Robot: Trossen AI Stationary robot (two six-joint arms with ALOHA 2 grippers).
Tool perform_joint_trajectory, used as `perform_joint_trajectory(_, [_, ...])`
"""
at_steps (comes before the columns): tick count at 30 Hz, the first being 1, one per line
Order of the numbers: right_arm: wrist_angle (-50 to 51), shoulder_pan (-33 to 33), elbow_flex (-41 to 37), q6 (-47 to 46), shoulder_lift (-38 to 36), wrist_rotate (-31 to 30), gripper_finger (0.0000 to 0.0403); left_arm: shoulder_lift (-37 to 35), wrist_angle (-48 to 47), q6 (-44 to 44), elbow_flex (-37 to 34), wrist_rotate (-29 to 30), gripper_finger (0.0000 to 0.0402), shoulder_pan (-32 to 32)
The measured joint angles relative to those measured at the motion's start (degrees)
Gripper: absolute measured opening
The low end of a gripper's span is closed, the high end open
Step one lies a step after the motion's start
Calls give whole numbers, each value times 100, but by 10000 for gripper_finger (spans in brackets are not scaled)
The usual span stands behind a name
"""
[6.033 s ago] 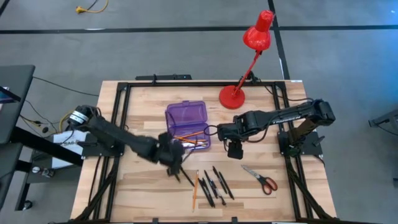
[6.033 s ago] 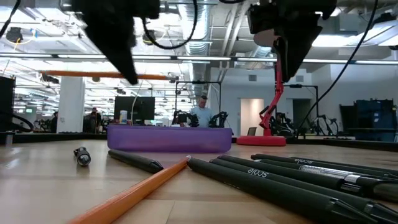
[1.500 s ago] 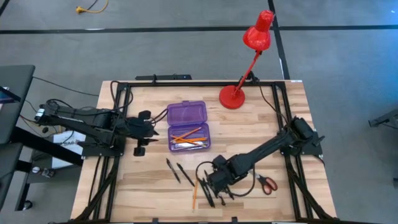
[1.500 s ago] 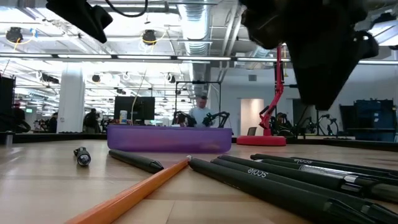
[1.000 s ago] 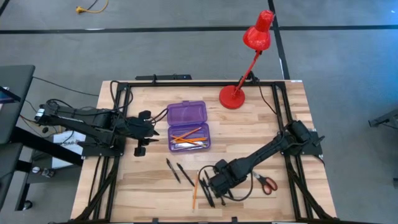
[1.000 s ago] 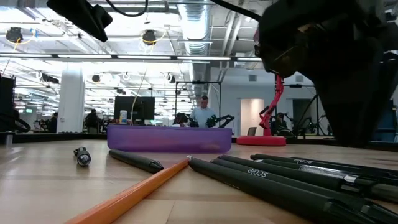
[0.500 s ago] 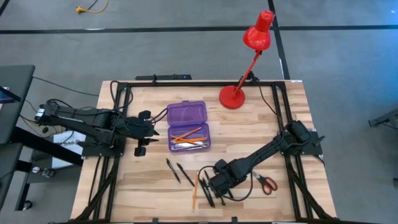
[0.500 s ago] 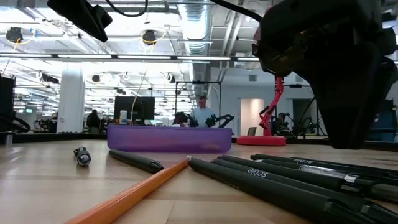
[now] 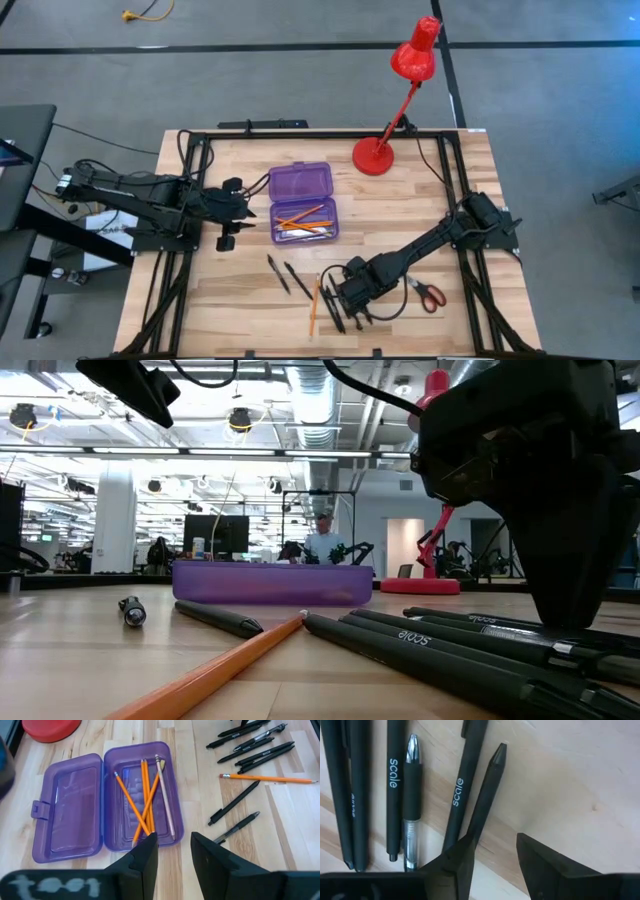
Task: Pick & place school supplies into a supply box
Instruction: Put the black pen into the purple supply box
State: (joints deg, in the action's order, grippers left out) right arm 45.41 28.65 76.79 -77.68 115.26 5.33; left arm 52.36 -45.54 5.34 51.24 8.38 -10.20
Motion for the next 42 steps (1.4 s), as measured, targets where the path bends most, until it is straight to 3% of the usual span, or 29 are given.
perform_joint_trajectory(35, [-171,-24,212,8,16,34,127,0,-7,-50,0,0,105,0])
perform_joint_trajectory(42, [-295,-16,-45,-184,24,60,127,0,-14,-46,0,0,105,-2])
